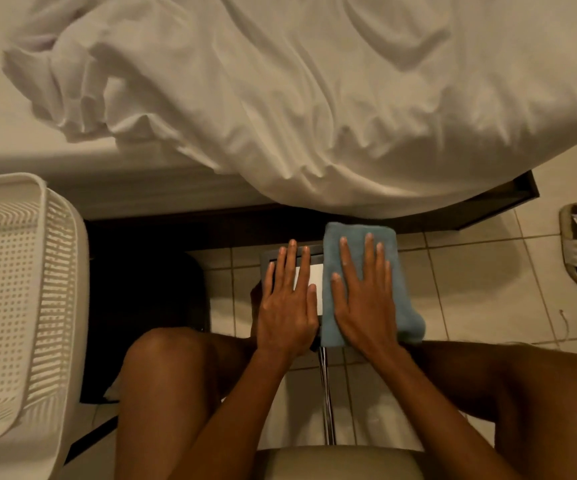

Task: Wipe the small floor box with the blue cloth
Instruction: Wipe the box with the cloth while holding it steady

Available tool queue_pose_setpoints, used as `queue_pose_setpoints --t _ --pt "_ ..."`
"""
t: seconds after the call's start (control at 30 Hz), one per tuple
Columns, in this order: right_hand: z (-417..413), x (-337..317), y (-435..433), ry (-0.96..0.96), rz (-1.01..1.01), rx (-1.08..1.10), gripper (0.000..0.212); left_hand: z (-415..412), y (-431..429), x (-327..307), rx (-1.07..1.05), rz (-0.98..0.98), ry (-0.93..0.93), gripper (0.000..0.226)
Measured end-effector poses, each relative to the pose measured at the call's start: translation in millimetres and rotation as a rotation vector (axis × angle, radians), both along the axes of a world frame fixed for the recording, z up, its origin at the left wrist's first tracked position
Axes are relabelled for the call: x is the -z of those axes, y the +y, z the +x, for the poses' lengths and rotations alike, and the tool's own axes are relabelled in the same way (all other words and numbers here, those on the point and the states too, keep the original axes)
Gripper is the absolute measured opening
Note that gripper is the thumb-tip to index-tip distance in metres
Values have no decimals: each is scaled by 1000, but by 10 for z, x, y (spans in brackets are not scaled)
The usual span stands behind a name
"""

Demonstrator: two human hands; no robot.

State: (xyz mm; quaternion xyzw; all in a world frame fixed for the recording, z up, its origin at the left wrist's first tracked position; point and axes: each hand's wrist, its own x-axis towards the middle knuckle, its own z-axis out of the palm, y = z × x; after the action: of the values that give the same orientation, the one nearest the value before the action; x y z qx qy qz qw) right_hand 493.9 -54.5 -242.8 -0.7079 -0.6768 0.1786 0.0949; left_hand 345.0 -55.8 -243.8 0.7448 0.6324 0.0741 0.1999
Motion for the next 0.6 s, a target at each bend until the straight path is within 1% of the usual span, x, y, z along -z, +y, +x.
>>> queue_pose_setpoints --t 0.07,0.13,0.17,0.23,0.3,0.37,0.43,0.53,0.6 --pt "118 -22 84 21 -25 83 63 6 -12 -7 4 -2 0 61" --pt "30 2 -126 -14 -31 206 64 2 -30 -17 6 3 -3 61" --pt "-57 18 -256 -45 -36 210 64 -1 -30 -16 6 5 -2 60" --pt "-136 70 -354 -57 -39 120 66 0 -13 1 -4 3 -9 61" --pt "-23 55 -152 -31 -27 40 65 7 -2 3 -8 5 -13 60" --pt "78 -21 45 -5 -23 60 63 15 3 6 -5 13 -10 59" --pt "56 -70 -5 36 -2 110 63 13 -13 -8 -2 14 2 59" --pt "-1 -125 -71 156 30 142 62 9 -13 -10 1 11 25 60" --pt "58 -118 98 154 34 137 61 7 -9 0 2 11 25 60"
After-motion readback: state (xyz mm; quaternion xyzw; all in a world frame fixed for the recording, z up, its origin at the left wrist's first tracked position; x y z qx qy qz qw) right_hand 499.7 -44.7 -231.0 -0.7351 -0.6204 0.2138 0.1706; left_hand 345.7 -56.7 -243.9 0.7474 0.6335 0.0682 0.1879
